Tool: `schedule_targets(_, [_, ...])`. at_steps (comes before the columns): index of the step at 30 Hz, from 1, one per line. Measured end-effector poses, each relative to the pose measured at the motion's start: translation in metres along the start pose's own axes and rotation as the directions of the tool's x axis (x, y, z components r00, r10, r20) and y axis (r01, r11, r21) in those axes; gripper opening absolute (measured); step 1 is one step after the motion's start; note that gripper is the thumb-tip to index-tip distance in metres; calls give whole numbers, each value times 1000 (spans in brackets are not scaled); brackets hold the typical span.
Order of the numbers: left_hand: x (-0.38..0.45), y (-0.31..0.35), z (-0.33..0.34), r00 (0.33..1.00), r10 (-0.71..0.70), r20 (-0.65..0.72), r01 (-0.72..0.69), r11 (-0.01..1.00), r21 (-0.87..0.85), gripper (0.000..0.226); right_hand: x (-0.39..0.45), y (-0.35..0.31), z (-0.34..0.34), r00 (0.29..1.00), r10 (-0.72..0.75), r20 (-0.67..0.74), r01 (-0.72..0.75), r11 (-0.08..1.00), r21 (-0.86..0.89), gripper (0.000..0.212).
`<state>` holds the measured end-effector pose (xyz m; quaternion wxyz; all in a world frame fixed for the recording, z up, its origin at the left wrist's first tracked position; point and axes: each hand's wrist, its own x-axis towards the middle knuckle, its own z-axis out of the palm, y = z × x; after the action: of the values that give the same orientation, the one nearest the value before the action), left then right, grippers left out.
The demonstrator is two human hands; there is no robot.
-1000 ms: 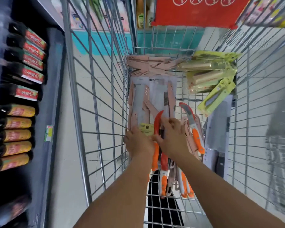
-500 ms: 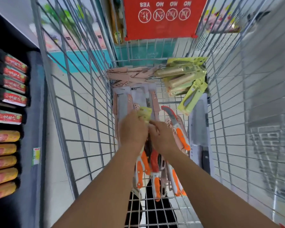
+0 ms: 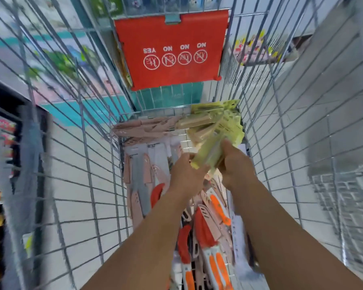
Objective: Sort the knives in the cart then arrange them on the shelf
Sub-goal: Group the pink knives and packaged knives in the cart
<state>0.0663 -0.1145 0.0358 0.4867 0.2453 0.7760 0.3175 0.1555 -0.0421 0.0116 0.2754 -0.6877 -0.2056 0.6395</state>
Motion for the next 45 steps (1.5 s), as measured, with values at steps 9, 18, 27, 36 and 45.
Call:
schedule_targets(9, [98,45,-3,976,-24,-217,18,999,-30,55,57,-69,37,997,-45,-62,45,999,-3,26])
schedule_targets(18, [143,37,-2,968,-211,-138,207,977,-41,60,98,-72,60,980,-143,-135,109,967,-230,12])
schedule_targets(27, [139,40,21,997,-25,-73,24,1000,-3,46,70,-46,35,874,-445,-194,336,842,-422,33])
schedule_targets(36, [129,24,21,1000,8,-23,-2,971,238,80,65,5,12,946,-215,-244,-33,683,-730,73])
schedule_targets(45, [131,34,26,992,91,-91,-69,972,227,54,84,-5,11,985,-18,-173,-76,851,-520,28])
